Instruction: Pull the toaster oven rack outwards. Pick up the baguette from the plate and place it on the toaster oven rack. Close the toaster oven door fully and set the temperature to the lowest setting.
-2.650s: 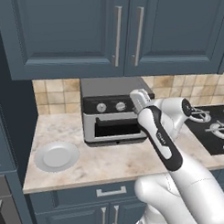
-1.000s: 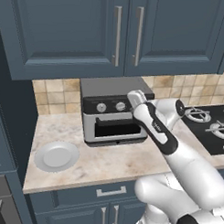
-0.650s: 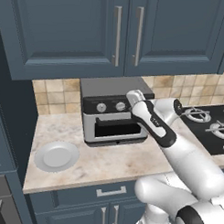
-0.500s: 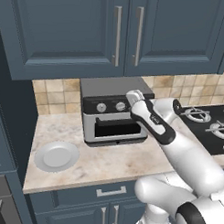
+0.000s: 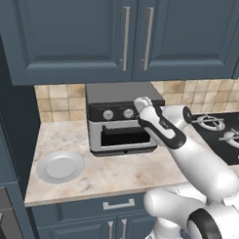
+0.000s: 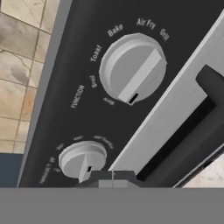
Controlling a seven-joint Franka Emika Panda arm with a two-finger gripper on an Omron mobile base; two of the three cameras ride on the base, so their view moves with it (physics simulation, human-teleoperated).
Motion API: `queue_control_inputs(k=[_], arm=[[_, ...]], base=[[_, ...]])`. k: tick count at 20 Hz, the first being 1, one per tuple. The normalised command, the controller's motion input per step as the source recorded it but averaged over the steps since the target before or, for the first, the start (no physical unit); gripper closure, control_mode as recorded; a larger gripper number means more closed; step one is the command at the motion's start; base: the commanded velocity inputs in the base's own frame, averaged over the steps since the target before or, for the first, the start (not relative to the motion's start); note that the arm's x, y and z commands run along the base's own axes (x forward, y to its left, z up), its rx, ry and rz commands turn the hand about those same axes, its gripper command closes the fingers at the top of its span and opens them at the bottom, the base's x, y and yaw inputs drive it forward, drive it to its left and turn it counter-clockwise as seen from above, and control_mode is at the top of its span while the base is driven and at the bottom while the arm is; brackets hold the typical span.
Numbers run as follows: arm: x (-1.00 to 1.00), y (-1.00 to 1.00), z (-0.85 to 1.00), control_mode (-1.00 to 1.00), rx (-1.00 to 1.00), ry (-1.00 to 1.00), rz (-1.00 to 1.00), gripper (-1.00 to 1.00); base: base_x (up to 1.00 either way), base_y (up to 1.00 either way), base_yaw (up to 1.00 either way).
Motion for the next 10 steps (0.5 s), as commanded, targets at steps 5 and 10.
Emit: queue_control_inputs(k=[5,10], arm=[[0.09,0.0,-0.08,-1.0,0.0,0.0,0.0,1.0],[0.1,0.0,-0.07,-1.0,0.0,0.0,0.0,1.0]], base=[[0.0,0.0,0.0],[0.0,0.0,0.0]])
